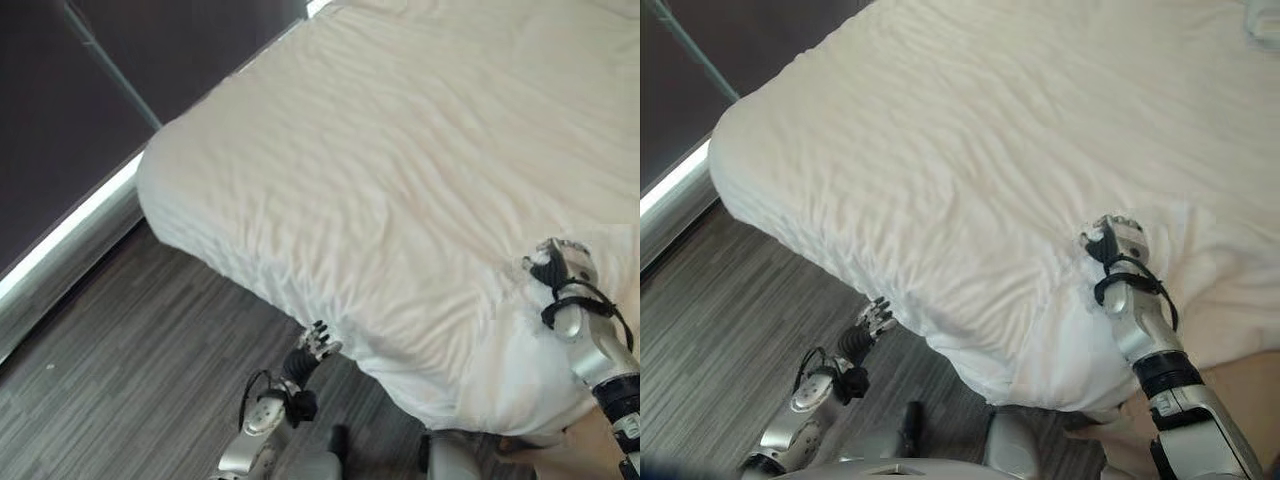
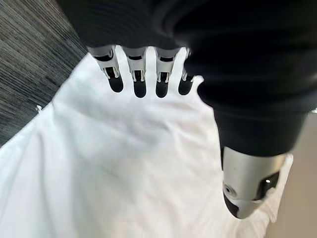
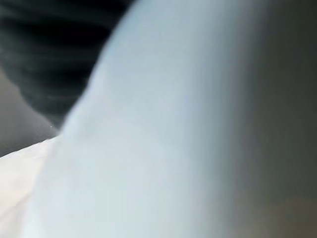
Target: Making the bed.
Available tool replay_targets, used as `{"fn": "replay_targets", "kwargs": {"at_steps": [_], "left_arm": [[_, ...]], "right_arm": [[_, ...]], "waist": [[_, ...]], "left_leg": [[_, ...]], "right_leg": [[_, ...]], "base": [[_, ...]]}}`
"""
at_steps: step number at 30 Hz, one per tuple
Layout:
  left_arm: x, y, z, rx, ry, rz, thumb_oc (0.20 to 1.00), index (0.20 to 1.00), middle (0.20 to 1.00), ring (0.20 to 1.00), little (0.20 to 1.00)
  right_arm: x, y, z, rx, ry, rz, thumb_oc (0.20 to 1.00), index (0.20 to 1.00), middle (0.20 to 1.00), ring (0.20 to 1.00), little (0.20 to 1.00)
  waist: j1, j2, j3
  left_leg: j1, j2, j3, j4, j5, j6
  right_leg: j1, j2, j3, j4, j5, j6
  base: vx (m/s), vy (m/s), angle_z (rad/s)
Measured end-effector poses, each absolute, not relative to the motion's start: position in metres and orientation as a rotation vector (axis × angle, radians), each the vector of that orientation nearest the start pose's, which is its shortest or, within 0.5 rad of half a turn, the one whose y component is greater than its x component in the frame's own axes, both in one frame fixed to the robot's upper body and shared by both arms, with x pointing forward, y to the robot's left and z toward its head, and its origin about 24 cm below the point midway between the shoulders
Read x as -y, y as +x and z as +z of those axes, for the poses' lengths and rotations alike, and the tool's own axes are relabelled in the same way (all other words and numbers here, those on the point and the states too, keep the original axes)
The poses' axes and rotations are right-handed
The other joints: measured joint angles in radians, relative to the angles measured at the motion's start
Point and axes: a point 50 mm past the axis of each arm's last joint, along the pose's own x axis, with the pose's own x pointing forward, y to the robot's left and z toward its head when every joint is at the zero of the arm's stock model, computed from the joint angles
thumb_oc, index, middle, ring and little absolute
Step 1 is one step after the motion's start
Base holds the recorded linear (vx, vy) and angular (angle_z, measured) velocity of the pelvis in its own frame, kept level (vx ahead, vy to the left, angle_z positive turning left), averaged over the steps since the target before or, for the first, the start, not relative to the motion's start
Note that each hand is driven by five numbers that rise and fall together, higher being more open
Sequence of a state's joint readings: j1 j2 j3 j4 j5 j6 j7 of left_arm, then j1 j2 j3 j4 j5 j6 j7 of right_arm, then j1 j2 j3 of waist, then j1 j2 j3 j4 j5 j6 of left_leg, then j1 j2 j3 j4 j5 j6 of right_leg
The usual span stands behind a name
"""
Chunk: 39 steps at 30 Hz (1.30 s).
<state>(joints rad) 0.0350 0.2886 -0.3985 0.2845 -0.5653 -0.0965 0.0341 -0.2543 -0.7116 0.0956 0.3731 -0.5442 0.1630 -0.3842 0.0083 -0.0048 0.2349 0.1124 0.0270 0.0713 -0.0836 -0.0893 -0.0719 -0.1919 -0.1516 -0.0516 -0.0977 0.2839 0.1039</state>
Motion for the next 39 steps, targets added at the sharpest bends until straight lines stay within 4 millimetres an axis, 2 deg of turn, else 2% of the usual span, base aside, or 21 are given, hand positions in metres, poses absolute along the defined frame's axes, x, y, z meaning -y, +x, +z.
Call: {"fn": "replay_targets", "kwargs": {"at_steps": [3, 4, 6, 7, 8, 10, 11, 12, 13, 15, 17, 21, 22, 25, 26, 28, 29, 31, 34, 36, 39], "left_arm": [[-0.129, 0.228, -0.032, -0.339, -0.202, -0.225, 1.000, 1.000, 1.000, 1.000, 1.000], [-0.129, 0.236, -0.032, -0.336, -0.158, -0.225, 1.000, 1.000, 1.000, 1.000, 1.000], [-0.136, 0.237, -0.033, -0.339, -0.120, -0.193, 1.000, 1.000, 1.000, 1.000, 1.000], [-0.139, 0.239, -0.032, -0.333, -0.105, -0.187, 1.000, 1.000, 1.000, 1.000, 1.000], [-0.137, 0.244, -0.028, -0.318, -0.102, -0.187, 1.000, 1.000, 1.000, 1.000, 1.000], [-0.139, 0.247, -0.026, -0.307, -0.095, -0.181, 1.000, 1.000, 1.000, 1.000, 1.000], [-0.144, 0.250, -0.026, -0.309, -0.079, -0.156, 1.000, 1.000, 1.000, 1.000, 1.000], [-0.144, 0.251, -0.025, -0.304, -0.081, -0.146, 1.000, 1.000, 1.000, 1.000, 1.000], [-0.145, 0.256, -0.022, -0.291, -0.088, -0.137, 1.000, 1.000, 1.000, 1.000, 1.000], [-0.142, 0.254, -0.025, -0.297, -0.121, -0.119, 1.000, 1.000, 1.000, 1.000, 1.000], [-0.141, 0.251, -0.025, -0.300, -0.118, -0.138, 1.000, 1.000, 1.000, 1.000, 1.000], [-0.134, 0.245, -0.028, -0.318, -0.138, -0.157, 1.000, 1.000, 1.000, 1.000, 1.000], [-0.134, 0.239, -0.033, -0.341, -0.134, -0.163, 1.000, 1.000, 1.000, 1.000, 1.000], [-0.132, 0.235, -0.038, -0.368, -0.142, -0.160, 1.000, 1.000, 1.000, 1.000, 1.000], [-0.130, 0.231, -0.044, -0.395, -0.169, -0.138, 1.000, 1.000, 1.000, 1.000, 1.000], [-0.125, 0.229, -0.048, -0.416, -0.221, -0.128, 1.000, 1.000, 1.000, 1.000, 1.000], [-0.110, 0.228, -0.048, -0.419, -0.265, -0.146, 1.000, 1.000, 1.000, 1.000, 1.000], [-0.095, 0.228, -0.049, -0.441, -0.345, -0.154, 1.000, 1.000, 1.000, 1.000, 1.000], [-0.064, 0.232, -0.049, -0.475, -0.386, -0.237, 1.000, 1.000, 1.000, 1.000, 1.000], [-0.043, 0.226, -0.047, -0.496, -0.403, -0.320, 1.000, 1.000, 1.000, 1.000, 1.000], [-0.057, 0.220, -0.053, -0.510, -0.404, -0.277, 1.000, 1.000, 1.000, 1.000, 1.000]], "right_arm": [[0.324, 0.268, 0.083, -0.089, -1.282, -0.513, 0.200, 0.200, 0.200, 0.200, 0.200], [0.328, 0.251, 0.068, -0.146, -1.245, -0.534, 0.200, 0.200, 0.200, 0.200, 0.200], [0.331, 0.241, 0.059, -0.188, -1.246, -0.537, 0.200, 0.200, 0.200, 0.200, 0.200], [0.330, 0.240, 0.060, -0.183, -1.220, -0.558, 0.200, 0.200, 0.200, 0.200, 0.200], [0.330, 0.240, 0.063, -0.174, -1.203, -0.578, 0.200, 0.200, 0.200, 0.200, 0.200], [0.321, 0.234, 0.052, -0.188, -1.156, -0.569, 0.200, 0.200, 0.200, 0.200, 0.200], [0.305, 0.229, 0.041, -0.184, -1.126, -0.518, 0.200, 0.200, 0.200, 0.200, 0.200], [0.298, 0.237, 0.046, -0.136, -1.133, -0.494, 0.200, 0.200, 0.200, 0.200, 0.200], [0.296, 0.242, 0.054, -0.095, -1.139, -0.506, 0.200, 0.200, 0.200, 0.200, 0.200], [0.302, 0.231, 0.046, -0.149, -1.167, -0.492, 0.200, 0.200, 0.200, 0.200, 0.200], [0.304, 0.228, 0.044, -0.162, -1.178, -0.484, 0.200, 0.200, 0.200, 0.200, 0.200], [0.307, 0.224, 0.041, -0.192, -1.240, -0.464, 0.200, 0.200, 0.200, 0.200, 0.200], [0.306, 0.222, 0.036, -0.221, -1.275, -0.431, 0.200, 0.200, 0.200, 0.200, 0.200], [0.295, 0.226, 0.030, -0.217, -1.299, -0.365, 0.200, 0.200, 0.200, 0.200, 0.200], [0.282, 0.237, 0.027, -0.196, -1.298, -0.309, 0.200, 0.200, 0.200, 0.200, 0.200], [0.271, 0.245, 0.025, -0.172, -1.301, -0.257, 0.200, 0.200, 0.200, 0.200, 0.200], [0.265, 0.251, 0.016, -0.196, -1.314, -0.200, 1.000, 1.000, 1.000, 1.000, 1.000], [0.268, 0.265, -0.004, -0.298, -1.339, -0.147, 1.000, 1.000, 1.000, 1.000, 1.000], [0.310, 0.278, -0.019, -0.578, -1.350, -0.241, 1.000, 1.000, 1.000, 1.000, 1.000], [0.353, 0.268, -0.004, -0.710, -1.352, -0.400, 1.000, 1.000, 1.000, 1.000, 1.000], [0.384, 0.253, 0.010, -0.751, -1.351, -0.507, 1.000, 1.000, 1.000, 1.000, 1.000]], "waist": [[-0.035, -0.043, -0.015], [-0.067, -0.090, -0.028], [-0.085, -0.098, -0.029], [-0.089, -0.098, -0.023], [-0.083, -0.050, -0.016], [-0.088, -0.042, -0.008], [-0.068, -0.099, 0.001], [-0.056, -0.088, 0.002], [-0.054, -0.046, 0.020], [-0.064, 0.016, 0.019], [-0.044, 0.014, 0.018], [-0.034, -0.028, 0.004], [-0.020, -0.045, -0.005], [-0.033, -0.061, -0.025], [-0.027, -0.042, -0.039], [-0.027, -0.024, -0.048], [-0.031, -0.003, -0.061], [-0.025, 0.012, -0.071], [0.000, 0.037, -0.084], [0.033, 0.062, -0.083], [0.033, 0.081, -0.080]], "left_leg": [[0.018, -0.009, 0.025, 0.000, -0.009, 0.010], [0.041, -0.025, 0.060, 0.004, -0.013, 0.014], [0.039, -0.035, 0.097, 0.023, -0.012, 0.024], [0.015, -0.036, 0.115, 0.047, -0.010, 0.041], [0.010, 0.000, 0.138, 0.041, -0.013, 0.053], [-0.008, 0.006, 0.175, 0.098, -0.035, 0.054], [-0.028, -0.036, 0.195, 0.173, -0.078, 0.091], [-0.068, -0.064, 0.181, 0.206, -0.091, 0.145], [-0.087, -0.040, 0.217, 0.196, -0.078, 0.163], [-0.082, 0.009, 0.271, 0.152, -0.036, 0.163], [-0.042, 0.019, 0.351, 0.078, 0.014, 0.162], [-0.040, 0.022, 0.488, 0.068, 0.022, 0.157], [-0.040, 0.026, 0.534, 0.065, 0.038, 0.135], [-0.039, 0.029, 0.579, 0.068, 0.065, 0.108], [-0.041, 0.052, 0.565, 0.069, 0.075, 0.097], [-0.042, 0.066, 0.544, 0.061, 0.086, 0.085], [-0.040, 0.085, 0.497, 0.043, 0.108, 0.066], [-0.042, 0.104, 0.462, 0.039, 0.123, 0.044], [-0.096, 0.104, 0.385, 0.048, 0.139, 0.029], [-0.143, 0.094, 0.312, 0.052, 0.158, 0.030], [-0.143, 0.080, 0.278, 0.013, 0.181, 0.037]], "right_leg": [[0.004, -0.001, 0.026, 0.000, 0.004, 0.010], [0.003, -0.007, 0.056, -0.001, -0.023, 0.036], [-0.009, -0.010, 0.051, -0.001, -0.115, 0.055], [-0.025, -0.013, 0.047, -0.001, -0.196, 0.089], [-0.053, 0.004, 0.004, 0.050, -0.238, 0.107], [-0.088, 0.026, -0.117, 0.282, -0.167, 0.023], [-0.041, 0.037, -0.126, 0.219, -0.097, -0.045], [-0.034, 0.035, -0.065, 0.131, -0.024, 0.004], [-0.048, 0.054, -0.094, 0.148, -0.023, 0.059], [-0.060, 0.047, -0.212, 0.448, -0.229, 0.004], [0.014, -0.006, -0.251, 0.595, -0.370, 0.050], [0.154, -0.096, -0.299, 0.516, -0.426, 0.125], [0.238, -0.115, -0.355, 0.358, -0.389, 0.114], [0.324, -0.070, -0.356, 0.112, -0.345, 0.081], [0.339, -0.030, -0.322, 0.027, -0.301, 0.046], [0.337, -0.005, -0.293, 0.000, -0.281, 0.029], [0.333, 0.020, -0.282, 0.000, -0.278, 0.025], [0.323, 0.045, -0.265, 0.000, -0.276, 0.022], [0.286, 0.052, -0.269, 0.000, -0.263, 0.002], [0.264, 0.044, -0.306, 0.000, -0.254, 0.004], [0.267, 0.040, -0.338, -0.002, -0.253, 0.006]], "base": [[-0.12, 0.148, -0.35], [-0.16, 0.102, -0.56], [-0.16, 0.064, -0.76], [-0.21, 0.083, -0.87], [-0.22, 0.086, -0.86], [-0.21, 0.060, -0.79], [-0.18, 0.022, -1.20], [-0.20, 0.024, -1.63], [-0.14, -0.014, -1.32], [-0.13, -0.043, -0.97], [-0.05, -0.094, -1.23], [-0.05, -0.132, -1.19], [-0.09, -0.227, -1.24], [-0.08, -0.262, -0.84], [-0.03, -0.153, -1.08], [-0.04, -0.174, -0.67], [-0.05, -0.199, -0.29], [-0.07, -0.156, -0.17], [-0.14, -0.085, 0.10], [-0.12, -0.049, 0.47], [0.01, -0.031, 0.37]]}}
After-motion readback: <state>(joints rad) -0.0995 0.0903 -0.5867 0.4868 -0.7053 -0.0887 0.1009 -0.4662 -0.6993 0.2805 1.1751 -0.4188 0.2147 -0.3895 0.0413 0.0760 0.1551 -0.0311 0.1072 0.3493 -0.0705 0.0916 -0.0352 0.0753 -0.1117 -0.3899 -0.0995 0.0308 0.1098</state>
